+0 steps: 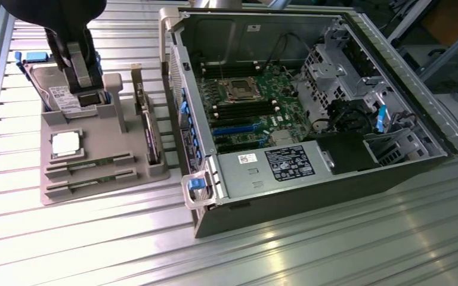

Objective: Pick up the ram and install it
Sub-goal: 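Pick up the ram and move it above insertion slot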

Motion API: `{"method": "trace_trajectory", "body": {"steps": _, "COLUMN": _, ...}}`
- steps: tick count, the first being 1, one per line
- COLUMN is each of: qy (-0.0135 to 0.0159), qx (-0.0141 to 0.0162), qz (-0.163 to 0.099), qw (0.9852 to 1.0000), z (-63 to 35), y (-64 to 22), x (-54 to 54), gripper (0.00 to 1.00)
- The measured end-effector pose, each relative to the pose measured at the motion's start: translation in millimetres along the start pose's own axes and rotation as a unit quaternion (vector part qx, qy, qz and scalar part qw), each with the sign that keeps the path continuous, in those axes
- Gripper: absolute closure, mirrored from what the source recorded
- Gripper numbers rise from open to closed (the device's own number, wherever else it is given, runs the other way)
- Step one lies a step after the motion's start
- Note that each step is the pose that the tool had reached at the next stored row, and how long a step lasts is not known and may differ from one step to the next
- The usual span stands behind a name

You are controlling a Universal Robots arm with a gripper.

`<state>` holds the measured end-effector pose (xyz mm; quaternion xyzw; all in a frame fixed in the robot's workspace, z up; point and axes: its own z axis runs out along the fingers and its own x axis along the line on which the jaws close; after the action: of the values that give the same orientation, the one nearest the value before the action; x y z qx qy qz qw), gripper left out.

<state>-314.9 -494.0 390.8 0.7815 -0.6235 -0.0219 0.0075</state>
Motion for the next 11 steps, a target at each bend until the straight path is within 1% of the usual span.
{"method": "trace_trajectory", "body": {"steps": 3, "qy": 0.0007, "qx": -0.0004, "qz": -0.017, "qw": 0.9999, "z": 0.0, "y": 0.0, "x": 0.0, "gripper": 0.89}}
{"method": "trace_trajectory", "body": {"steps": 4, "qy": 0.0011, "qx": -0.0007, "qz": -0.027, "qw": 0.9996, "z": 0.0, "y": -0.1, "x": 0.0, "gripper": 0.89}}
{"method": "trace_trajectory", "body": {"steps": 7, "qy": 0.0022, "qx": -0.0014, "qz": -0.055, "qw": 0.9985, "z": 0.1, "y": 0.0, "x": 0.0, "gripper": 0.89}}
{"method": "trace_trajectory", "body": {"steps": 9, "qy": 0.0026, "qx": -0.0017, "qz": -0.067, "qw": 0.9978, "z": 0.1, "y": 0.0, "x": 0.0, "gripper": 0.89}}
{"method": "trace_trajectory", "body": {"steps": 11, "qy": 0.0032, "qx": -0.0021, "qz": -0.082, "qw": 0.9967, "z": 0.1, "y": -0.1, "x": 0.0, "gripper": 0.89}}
